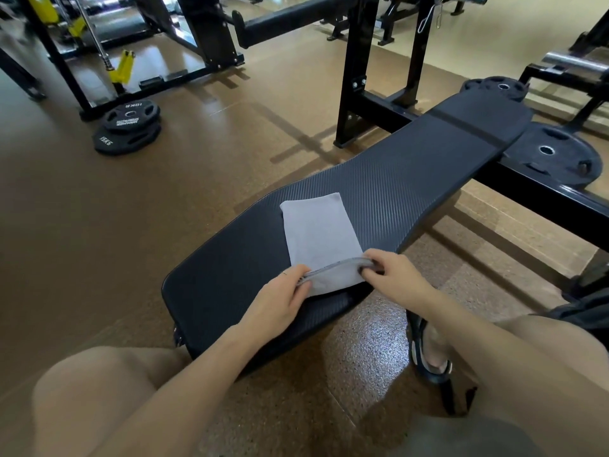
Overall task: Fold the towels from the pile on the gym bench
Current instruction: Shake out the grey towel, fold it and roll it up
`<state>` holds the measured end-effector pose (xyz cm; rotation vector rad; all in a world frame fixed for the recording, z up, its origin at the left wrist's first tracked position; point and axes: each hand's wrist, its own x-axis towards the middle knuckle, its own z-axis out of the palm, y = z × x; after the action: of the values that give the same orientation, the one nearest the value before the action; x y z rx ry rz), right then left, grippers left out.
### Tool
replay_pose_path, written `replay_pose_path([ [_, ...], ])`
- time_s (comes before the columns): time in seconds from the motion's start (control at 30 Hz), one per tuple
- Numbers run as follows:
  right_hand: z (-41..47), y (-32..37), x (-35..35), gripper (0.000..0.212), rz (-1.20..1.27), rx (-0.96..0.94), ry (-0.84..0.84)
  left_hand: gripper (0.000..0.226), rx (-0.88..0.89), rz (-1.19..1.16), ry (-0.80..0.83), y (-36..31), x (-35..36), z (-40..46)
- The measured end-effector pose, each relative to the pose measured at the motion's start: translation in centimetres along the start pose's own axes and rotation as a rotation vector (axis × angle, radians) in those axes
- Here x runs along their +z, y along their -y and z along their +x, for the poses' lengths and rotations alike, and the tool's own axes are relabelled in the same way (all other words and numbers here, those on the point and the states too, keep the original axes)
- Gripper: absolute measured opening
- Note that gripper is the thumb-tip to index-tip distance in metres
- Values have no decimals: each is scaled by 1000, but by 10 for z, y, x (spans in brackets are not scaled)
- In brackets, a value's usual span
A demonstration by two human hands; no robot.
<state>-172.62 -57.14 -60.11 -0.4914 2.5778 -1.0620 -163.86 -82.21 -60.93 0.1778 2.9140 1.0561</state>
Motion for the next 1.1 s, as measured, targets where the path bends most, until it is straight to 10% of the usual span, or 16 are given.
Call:
replay_pose_path([
  [0.77, 28, 16, 42, 21, -283, 263, -353, 18, -239, 43, -156, 16, 8, 49],
  [1.1, 24, 7, 25, 16, -796, -494, -293, 10, 223, 744, -307, 31, 20, 61],
])
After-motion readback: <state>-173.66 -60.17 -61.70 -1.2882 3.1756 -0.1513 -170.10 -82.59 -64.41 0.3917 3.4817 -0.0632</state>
